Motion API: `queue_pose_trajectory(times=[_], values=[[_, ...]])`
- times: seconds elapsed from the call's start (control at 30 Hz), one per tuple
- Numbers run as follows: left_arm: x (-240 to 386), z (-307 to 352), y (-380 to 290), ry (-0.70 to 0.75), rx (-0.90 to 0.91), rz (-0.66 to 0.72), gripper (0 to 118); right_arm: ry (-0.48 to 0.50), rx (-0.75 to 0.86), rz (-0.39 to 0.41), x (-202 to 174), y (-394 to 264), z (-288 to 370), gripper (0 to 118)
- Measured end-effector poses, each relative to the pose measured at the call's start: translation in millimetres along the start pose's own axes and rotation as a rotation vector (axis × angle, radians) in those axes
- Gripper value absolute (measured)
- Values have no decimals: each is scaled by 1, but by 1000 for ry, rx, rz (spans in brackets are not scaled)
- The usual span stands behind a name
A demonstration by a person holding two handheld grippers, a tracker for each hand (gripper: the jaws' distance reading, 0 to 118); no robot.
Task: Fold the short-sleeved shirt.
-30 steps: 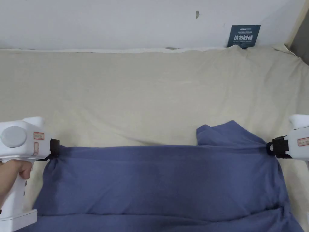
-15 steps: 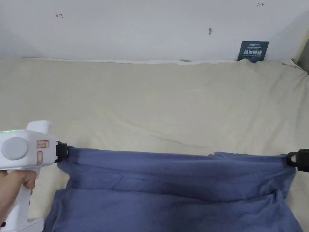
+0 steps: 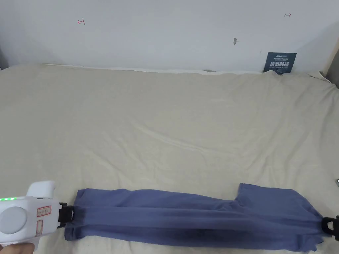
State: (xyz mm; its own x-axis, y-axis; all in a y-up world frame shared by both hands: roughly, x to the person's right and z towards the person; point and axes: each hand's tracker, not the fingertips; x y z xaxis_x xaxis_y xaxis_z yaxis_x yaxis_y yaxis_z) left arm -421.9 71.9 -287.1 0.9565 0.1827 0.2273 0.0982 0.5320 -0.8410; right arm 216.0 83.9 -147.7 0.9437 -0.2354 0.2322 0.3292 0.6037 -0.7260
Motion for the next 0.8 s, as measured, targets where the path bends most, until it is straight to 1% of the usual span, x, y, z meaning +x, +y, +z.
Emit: queue_pose_trajectory(times=[0.1, 0.17, 0.2, 0.23, 0.27, 0.3, 0.33, 0.37, 0.4, 0.43, 0.47, 0.5, 0.53, 0.57, 0.6, 0.63, 0.67, 0.7, 0.73, 0.77, 0.8], values=[[-4, -11, -7, -4, -23, 21, 0, -11, -30, -25, 5, -9, -10, 4], [-6, -17, -10, 2, -39, 32, 0, -24, -46, -20, 6, -13, -15, 4], [-7, -19, -11, 0, -49, 36, 5, -33, -48, -17, 6, -15, -17, 5], [-15, -27, -11, -11, -56, 39, 34, -39, -58, -21, 7, -14, -18, 14], [-18, -28, -10, -11, -60, 40, 86, -60, -69, -38, 5, -14, -19, 46], [-21, -30, -11, -1, -80, 47, 118, -154, -64, -24, 1, -14, -17, 104], [-26, -32, -14, 14, -147, 36, 110, -203, -57, 5, 0, -15, -16, 118], [-22, -26, -33, -25, -84, 56, 110, -163, -58, 9, 2, -17, -14, 114], [-26, -26, -42, 1, -77, 48, 110, -125, -4, 1, 5, -17, -4, 114], [-30, -25, -50, 3, -78, 51, 110, -115, -18, -19, 5, -17, -1, 114], [-33, -24, -59, 7, -28, 88, 109, -98, -47, -44, 4, -18, 1, 113], [-46, -5, -25, 7, -23, 93, 98, -91, -63, -60, 1, -19, 3, 106], [-53, 3, -16, -10, -10, 101, 67, -86, -54, -67, -4, -21, 9, 85], [-58, 7, -14, -46, 12, 118, 6, -61, -28, -62, -9, -24, 14, 39], [-64, 10, -10, -66, 26, 129, 0, -44, -1, -50, -15, -24, 18, 1], [-56, 18, -10, -67, -18, 146, 0, -70, 0, -45, -23, -24, 19, 0], [-54, 25, -4, -53, 23, 154, 0, -75, 31, -70, -27, -26, 18, 0], [-55, 26, 4, -75, -9, 147, 0, -84, 63, -40, -23, -26, 18, 0], [-54, 26, 9, -126, -28, 152, 0, -51, 47, -59, -21, -25, 18, 0], [-66, 12, 6, -137, -20, 145, 0, -18, 45, -86, -20, -25, 18, 0], [-73, 6, 9, -157, -27, 144, 0, -25, 55, -87, -37, -20, 20, 0]])
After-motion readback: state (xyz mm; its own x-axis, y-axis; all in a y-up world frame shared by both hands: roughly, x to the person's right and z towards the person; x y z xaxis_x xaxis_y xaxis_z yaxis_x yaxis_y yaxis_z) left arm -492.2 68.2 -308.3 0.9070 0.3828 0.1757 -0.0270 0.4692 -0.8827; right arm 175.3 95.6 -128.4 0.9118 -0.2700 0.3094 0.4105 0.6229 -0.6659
